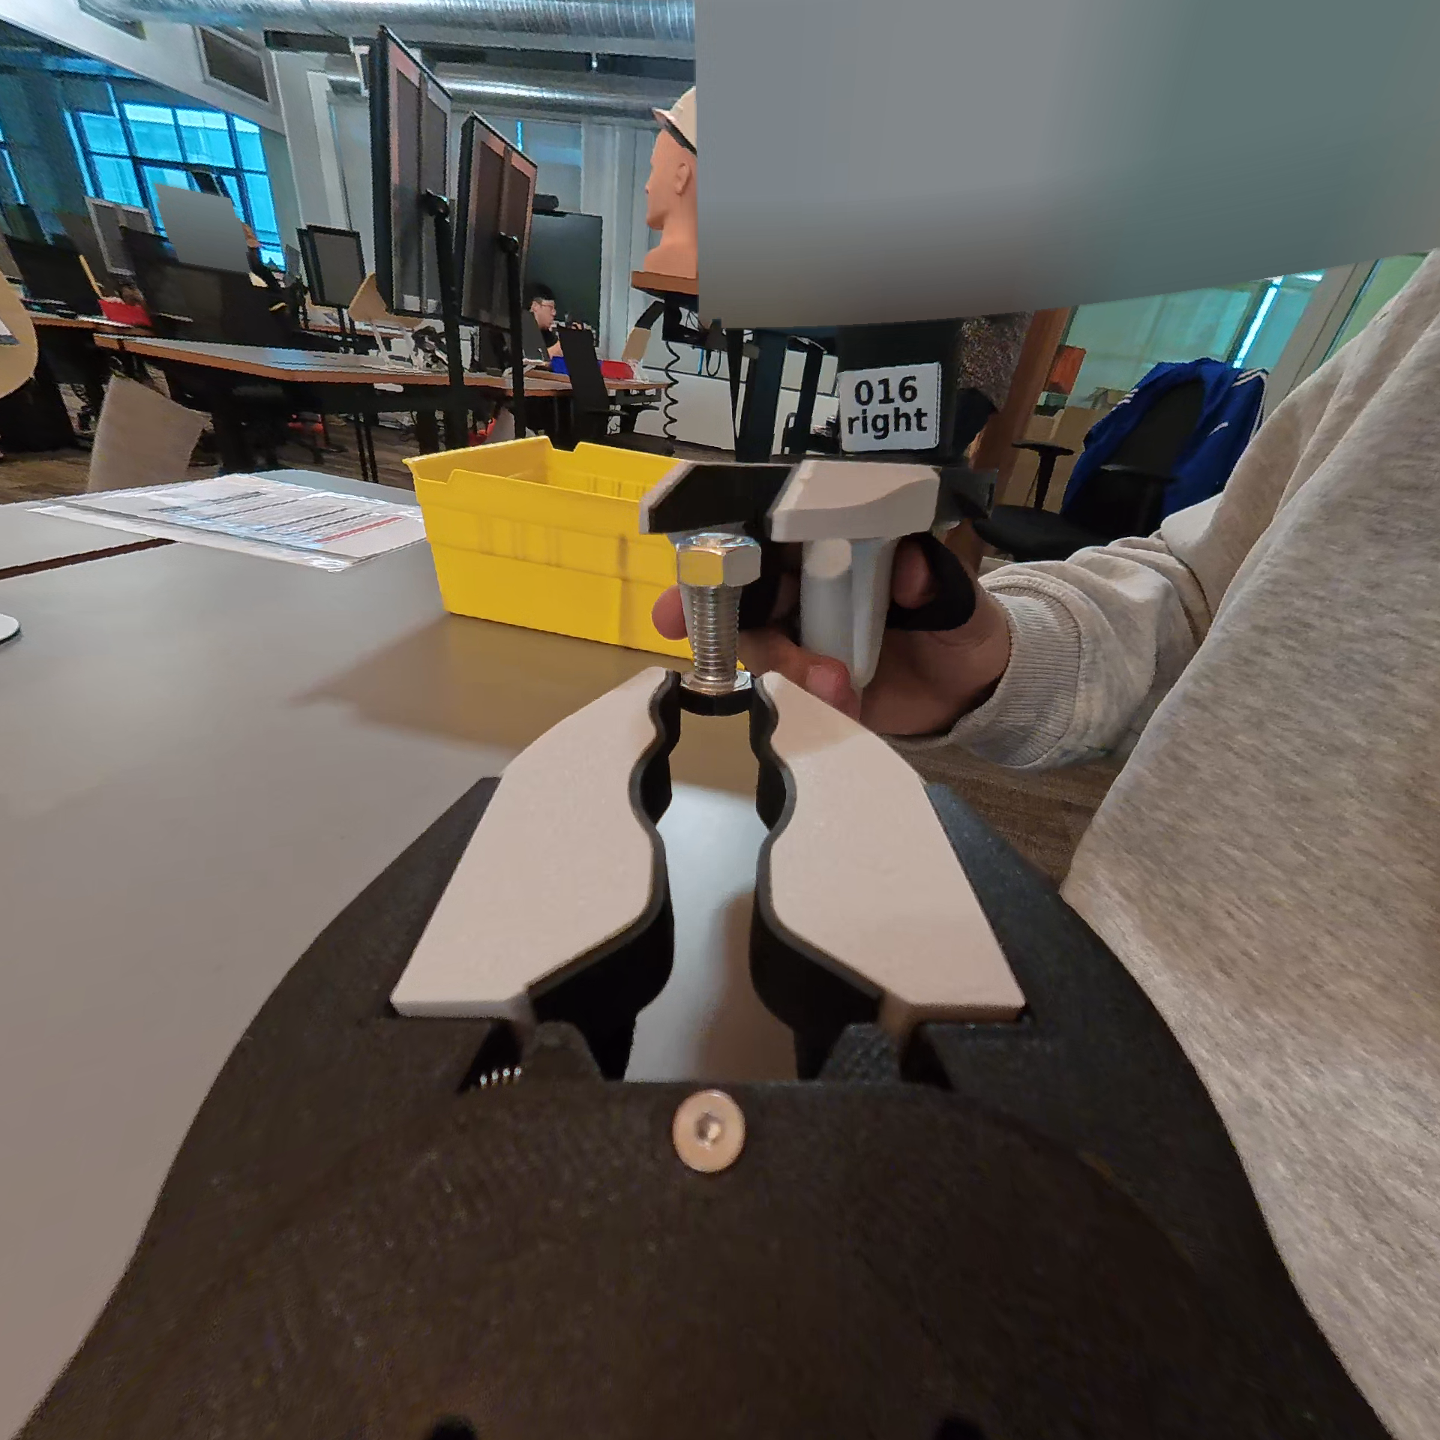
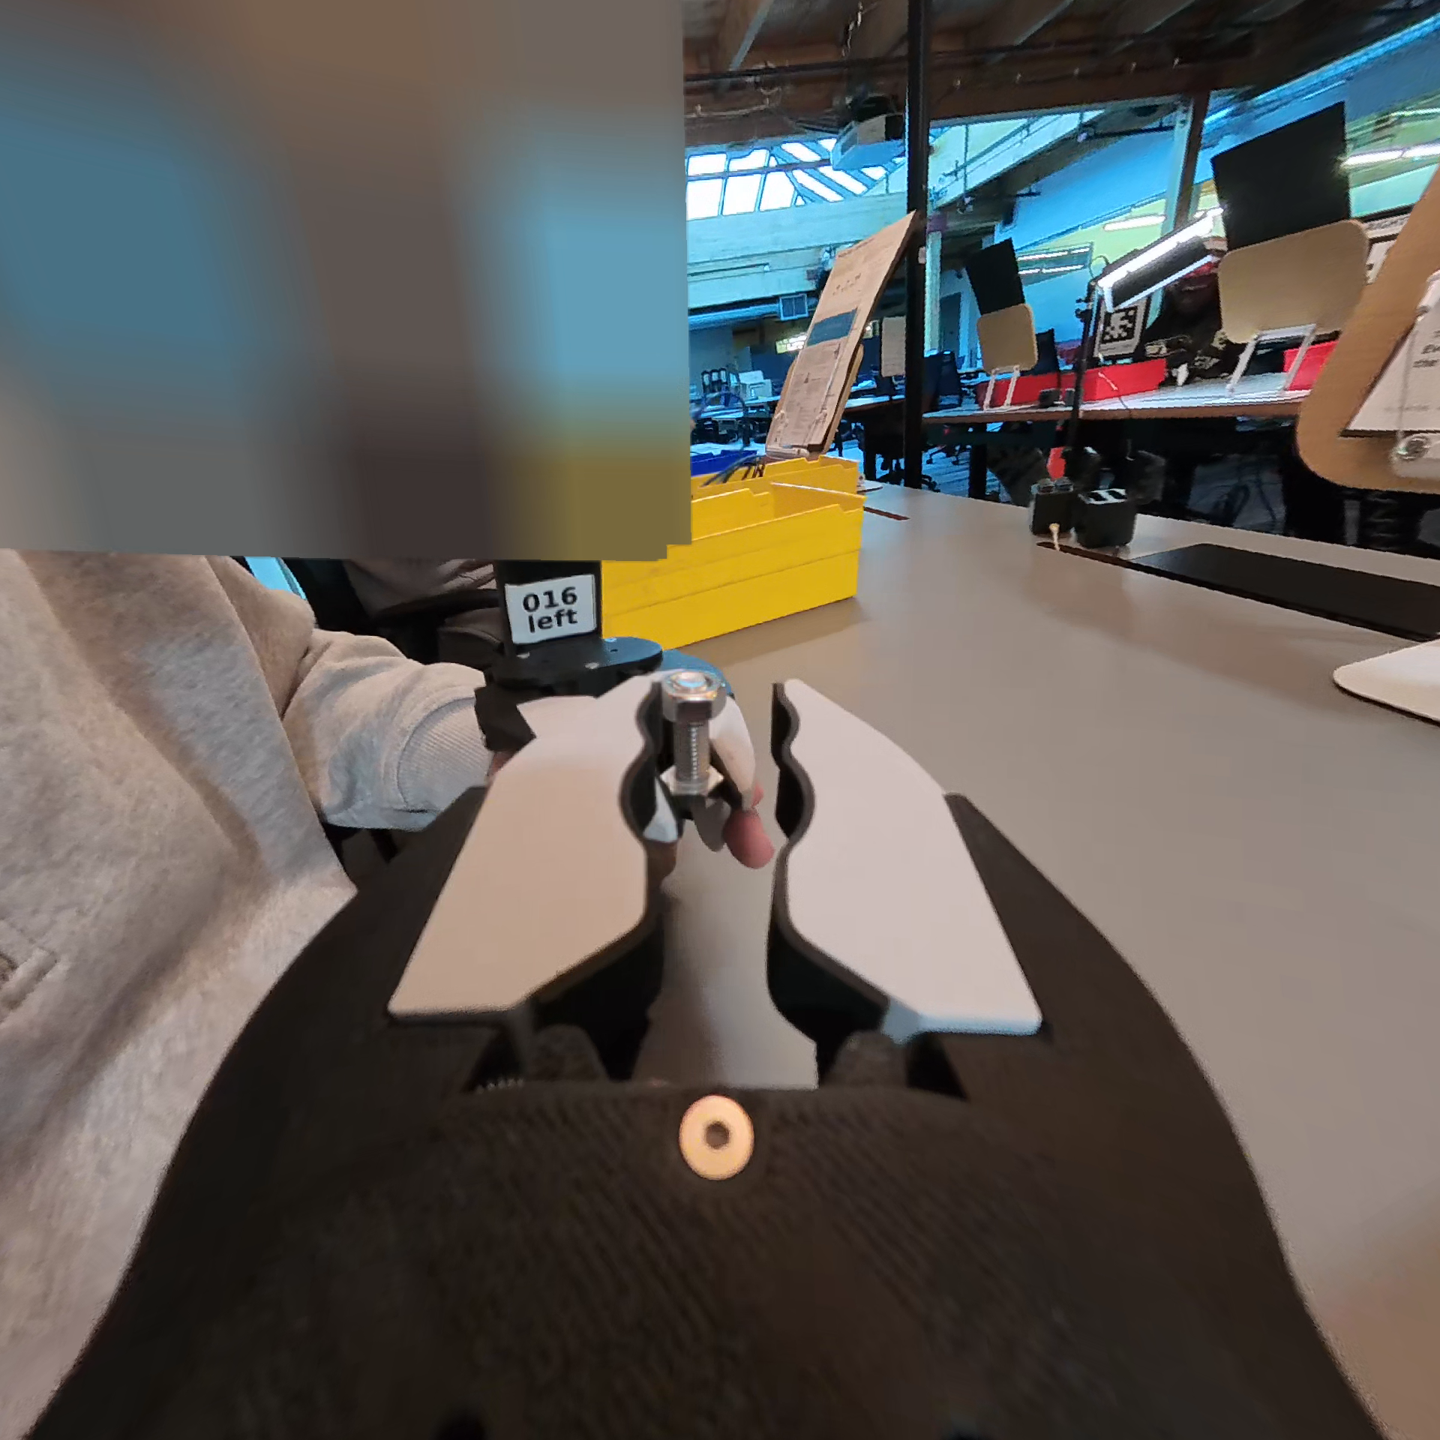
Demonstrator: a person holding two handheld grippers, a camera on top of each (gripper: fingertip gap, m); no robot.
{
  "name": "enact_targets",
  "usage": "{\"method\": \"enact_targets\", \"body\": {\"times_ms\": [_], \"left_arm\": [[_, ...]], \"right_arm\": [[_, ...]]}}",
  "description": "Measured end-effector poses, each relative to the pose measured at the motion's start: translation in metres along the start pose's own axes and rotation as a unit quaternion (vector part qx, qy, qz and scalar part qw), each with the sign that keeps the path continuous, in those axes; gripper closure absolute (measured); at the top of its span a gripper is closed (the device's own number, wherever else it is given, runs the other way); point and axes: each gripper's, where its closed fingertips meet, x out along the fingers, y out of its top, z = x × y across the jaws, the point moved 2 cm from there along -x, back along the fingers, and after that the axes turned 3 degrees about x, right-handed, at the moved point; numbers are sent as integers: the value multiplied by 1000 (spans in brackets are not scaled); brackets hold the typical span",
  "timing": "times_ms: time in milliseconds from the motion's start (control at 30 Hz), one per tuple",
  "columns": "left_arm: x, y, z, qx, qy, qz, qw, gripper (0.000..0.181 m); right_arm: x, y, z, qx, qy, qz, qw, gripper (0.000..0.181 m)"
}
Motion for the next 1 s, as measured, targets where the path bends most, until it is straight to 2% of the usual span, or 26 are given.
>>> {"method": "enact_targets", "body": {"times_ms": [267,467,533,633,700,833,1000], "left_arm": [[0,2,-1,-6,0,6,1000,164],[1,1,2,1,-3,2,1000,163],[1,1,2,2,-2,2,1000,164],[0,2,0,-1,-1,6,1000,164],[0,2,0,-1,-1,5,1000,163],[1,1,1,2,-3,2,1000,164],[0,2,0,-2,-1,5,1000,164]], "right_arm": [[-3,-2,7,1,-14,-5,1000,163],[2,-3,-4,-10,10,-9,1000,155],[2,-3,-4,-16,11,-13,1000,159],[-1,-2,-5,-20,15,-8,1000,179],[-1,-2,-5,-16,17,-7,1000,176],[2,-2,-9,-15,23,-4,1000,159],[0,-3,-2,-18,4,-12,1000,164]]}}
